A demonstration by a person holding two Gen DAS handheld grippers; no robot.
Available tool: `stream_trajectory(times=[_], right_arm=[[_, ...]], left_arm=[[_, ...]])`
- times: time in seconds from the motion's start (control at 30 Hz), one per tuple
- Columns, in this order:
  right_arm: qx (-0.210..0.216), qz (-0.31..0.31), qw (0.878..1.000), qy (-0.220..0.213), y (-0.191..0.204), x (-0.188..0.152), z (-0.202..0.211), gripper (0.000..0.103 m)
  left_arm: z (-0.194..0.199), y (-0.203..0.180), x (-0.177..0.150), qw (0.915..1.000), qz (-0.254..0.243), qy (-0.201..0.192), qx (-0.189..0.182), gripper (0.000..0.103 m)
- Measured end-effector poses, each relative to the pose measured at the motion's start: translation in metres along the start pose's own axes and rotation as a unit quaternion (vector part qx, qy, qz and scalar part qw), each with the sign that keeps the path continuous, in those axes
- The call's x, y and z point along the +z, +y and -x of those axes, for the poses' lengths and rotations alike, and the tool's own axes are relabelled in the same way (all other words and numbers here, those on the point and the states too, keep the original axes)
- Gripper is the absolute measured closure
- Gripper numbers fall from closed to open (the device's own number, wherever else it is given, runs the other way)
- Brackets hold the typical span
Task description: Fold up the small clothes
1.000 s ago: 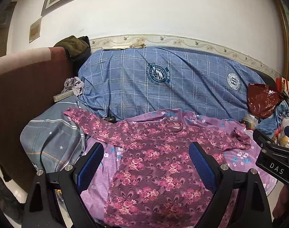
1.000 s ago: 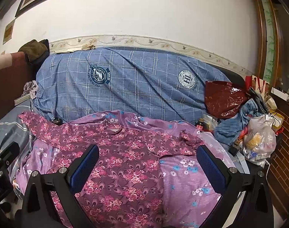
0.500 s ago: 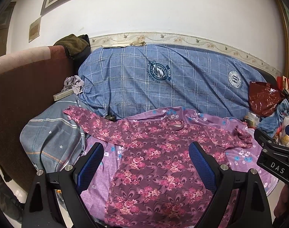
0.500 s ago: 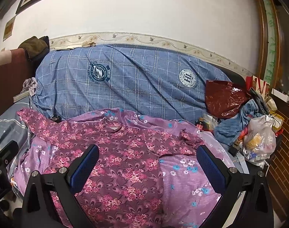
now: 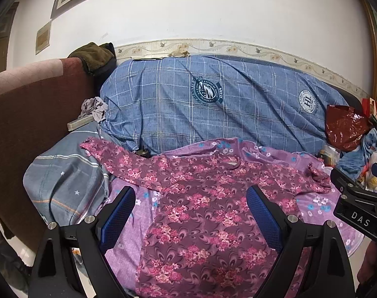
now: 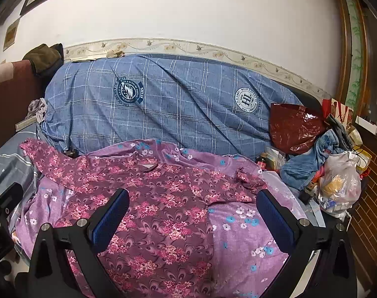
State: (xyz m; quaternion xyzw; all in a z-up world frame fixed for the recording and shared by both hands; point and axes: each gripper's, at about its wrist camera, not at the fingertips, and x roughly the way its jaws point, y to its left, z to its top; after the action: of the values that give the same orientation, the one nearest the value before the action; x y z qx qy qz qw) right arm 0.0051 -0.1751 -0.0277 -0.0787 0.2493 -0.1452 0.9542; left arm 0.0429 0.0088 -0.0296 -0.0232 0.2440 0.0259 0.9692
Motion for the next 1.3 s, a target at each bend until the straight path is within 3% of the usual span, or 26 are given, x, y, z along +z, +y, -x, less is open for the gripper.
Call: stream_trajectory(times=[0.57,1.0,1.3], right_arm=[[-0.011,0.009,0.999,0.042,0.006,-0.004,-0.063,0.000],[-0.023,0.008,0.998,0.064,0.003,0.001,-0.117,0.000],[-0.038,0.005,0.996,0.080,-0.004,0.002,-0.158,0.000]], left_arm=[[-0.082,-0.012,0.020,0.9994,-0.001,0.034,0.006,0.011],[-0.149,-0.029,0.035,0.9994,-0.001,0.036,0.003,0.011],[-0.213,-0.046,0.038,0.9985,0.002,0.055,0.005,0.011]])
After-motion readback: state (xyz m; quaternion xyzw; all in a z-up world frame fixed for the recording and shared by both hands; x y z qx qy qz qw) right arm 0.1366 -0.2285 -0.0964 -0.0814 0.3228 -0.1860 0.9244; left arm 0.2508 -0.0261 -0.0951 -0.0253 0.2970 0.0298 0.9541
